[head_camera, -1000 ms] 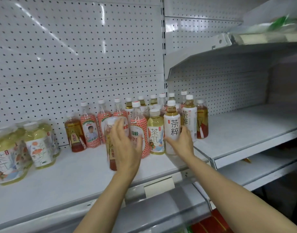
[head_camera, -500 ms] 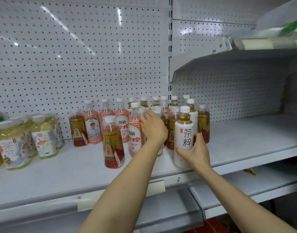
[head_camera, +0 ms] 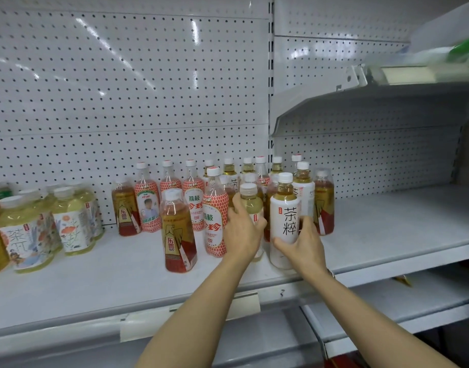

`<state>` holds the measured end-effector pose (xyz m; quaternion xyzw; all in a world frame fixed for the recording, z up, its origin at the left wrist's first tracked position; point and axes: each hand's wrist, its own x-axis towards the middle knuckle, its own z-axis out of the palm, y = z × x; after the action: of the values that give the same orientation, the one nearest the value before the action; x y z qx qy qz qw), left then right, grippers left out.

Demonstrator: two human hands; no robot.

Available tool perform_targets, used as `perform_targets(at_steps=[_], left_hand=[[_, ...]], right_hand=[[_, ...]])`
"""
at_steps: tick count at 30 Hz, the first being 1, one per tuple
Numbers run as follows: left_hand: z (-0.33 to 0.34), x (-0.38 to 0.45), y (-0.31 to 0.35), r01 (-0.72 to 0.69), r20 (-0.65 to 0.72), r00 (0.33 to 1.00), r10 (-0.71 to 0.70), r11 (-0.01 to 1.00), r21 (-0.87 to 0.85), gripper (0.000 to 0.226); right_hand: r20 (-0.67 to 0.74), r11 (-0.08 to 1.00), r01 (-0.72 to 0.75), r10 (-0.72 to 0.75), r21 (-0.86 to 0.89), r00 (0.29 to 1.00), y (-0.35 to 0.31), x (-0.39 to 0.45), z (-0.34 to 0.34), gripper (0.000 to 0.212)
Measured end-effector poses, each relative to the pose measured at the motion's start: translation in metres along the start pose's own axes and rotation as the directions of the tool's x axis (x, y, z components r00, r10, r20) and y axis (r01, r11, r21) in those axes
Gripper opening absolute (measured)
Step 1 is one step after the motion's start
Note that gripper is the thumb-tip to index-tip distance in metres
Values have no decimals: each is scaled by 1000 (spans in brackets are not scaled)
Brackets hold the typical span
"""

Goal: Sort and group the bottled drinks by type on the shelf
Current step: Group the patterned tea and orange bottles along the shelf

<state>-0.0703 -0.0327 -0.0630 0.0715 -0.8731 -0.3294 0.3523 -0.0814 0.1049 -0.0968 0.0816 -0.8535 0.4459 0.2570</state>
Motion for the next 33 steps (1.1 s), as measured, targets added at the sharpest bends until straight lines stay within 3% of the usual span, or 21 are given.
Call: perform_targets(at_steps=[10,17,21,26,29,33], left_hand=[[-26,-32,-13,-53,-27,998,49,984,-168,78],[-61,-46,-24,-51,-192,981,24,989,-137,84],[-89,-50,-31,-43,-261,965,14,994,-105,85],[-128,-52,-51,-15,-309,951,-19,994,-106,81],[-151,-51,-67,-4,-340,940,-35,993,-115,79],[-184,-42,-98,22,-353,934,-58,994,-105,79]], right_hand=[[-11,999,43,-43,31,999,-10,-3,9,73],[-12,999,30,-31,-32,999,-14,-9,5,77],[-105,990,44,-59,-133,993,-17,-21,8,81],[-255,958,159,-220,-238,942,-42,-46,18,75],[-201,944,268,-305,-192,931,-64,-64,35,71],[28,959,272,-275,81,961,-105,-82,73,75]])
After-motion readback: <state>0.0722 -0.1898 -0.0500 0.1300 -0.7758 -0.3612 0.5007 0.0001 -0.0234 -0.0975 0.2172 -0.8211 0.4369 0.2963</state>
